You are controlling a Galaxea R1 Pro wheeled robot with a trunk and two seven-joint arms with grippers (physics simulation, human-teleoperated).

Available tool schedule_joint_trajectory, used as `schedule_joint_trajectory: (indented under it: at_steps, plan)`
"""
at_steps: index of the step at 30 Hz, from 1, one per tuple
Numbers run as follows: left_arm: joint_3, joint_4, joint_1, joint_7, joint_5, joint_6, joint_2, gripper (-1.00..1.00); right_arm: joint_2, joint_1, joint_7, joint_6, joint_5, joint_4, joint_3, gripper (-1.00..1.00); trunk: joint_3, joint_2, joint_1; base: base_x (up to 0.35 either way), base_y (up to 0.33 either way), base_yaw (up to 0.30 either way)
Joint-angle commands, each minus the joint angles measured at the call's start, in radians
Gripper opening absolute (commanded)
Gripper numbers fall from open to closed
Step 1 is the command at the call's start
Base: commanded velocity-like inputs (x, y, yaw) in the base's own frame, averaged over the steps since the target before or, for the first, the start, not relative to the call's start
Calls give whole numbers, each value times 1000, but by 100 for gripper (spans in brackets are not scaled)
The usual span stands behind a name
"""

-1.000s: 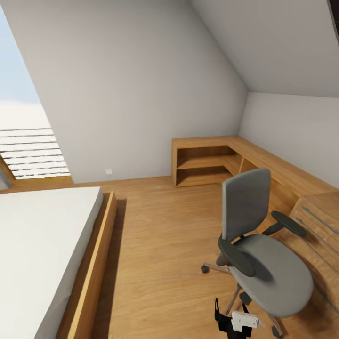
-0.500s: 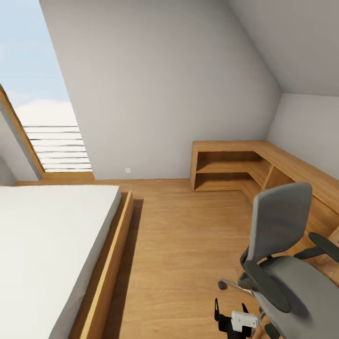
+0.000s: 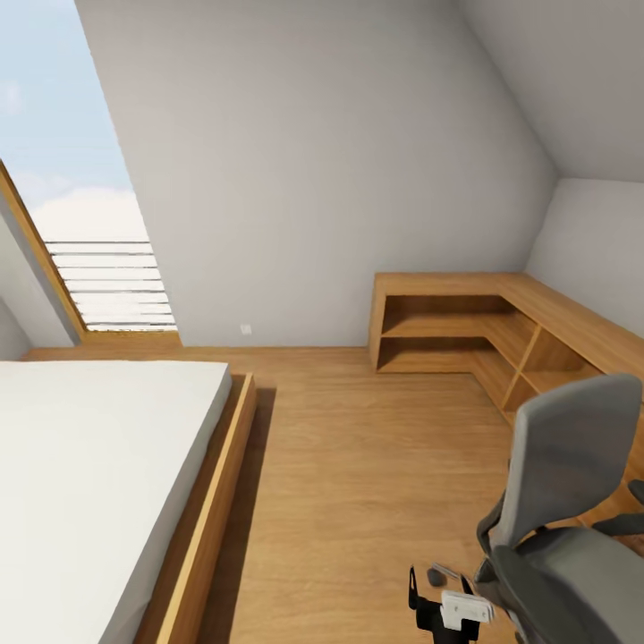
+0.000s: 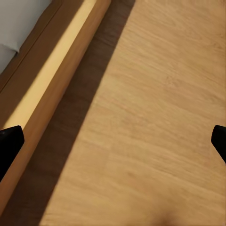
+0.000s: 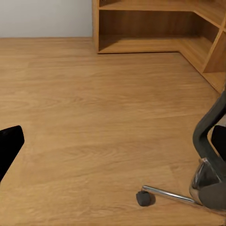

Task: In the bedroom, organize the workspace by keeping the computer under the desk, ensuring the monitor is on the desk, placing the keyboard on the desk next to the monitor, placing the mouse on the desk next to the keyboard, moving the folder from the swivel chair onto the desk next to the mouse, stacking the notebook on top of the folder with the pen on top of the notebook, and positioning the swivel chair next to the desk.

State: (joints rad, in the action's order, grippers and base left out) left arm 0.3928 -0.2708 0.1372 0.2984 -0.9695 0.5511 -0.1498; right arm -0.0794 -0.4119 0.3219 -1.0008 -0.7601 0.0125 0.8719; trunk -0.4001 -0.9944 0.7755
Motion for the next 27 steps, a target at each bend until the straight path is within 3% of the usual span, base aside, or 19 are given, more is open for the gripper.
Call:
schedule_joint_trajectory:
  at_steps: [1,11,27]
  plan:
    - [6,1,1,5,-11,3,-1,100,-1,-1,9,-1,1,1,8,100,-1,-1,0,146,0,4]
    - [6,2,1,5,-11,3,-1,100,0,-1,8,-1,1,1,8,100,-1,-1,0,72,0,1]
    - [8,2,1,5,-11,3,1,100,0,-1,8,-1,1,1,8,100,-1,-1,0,302,0,0]
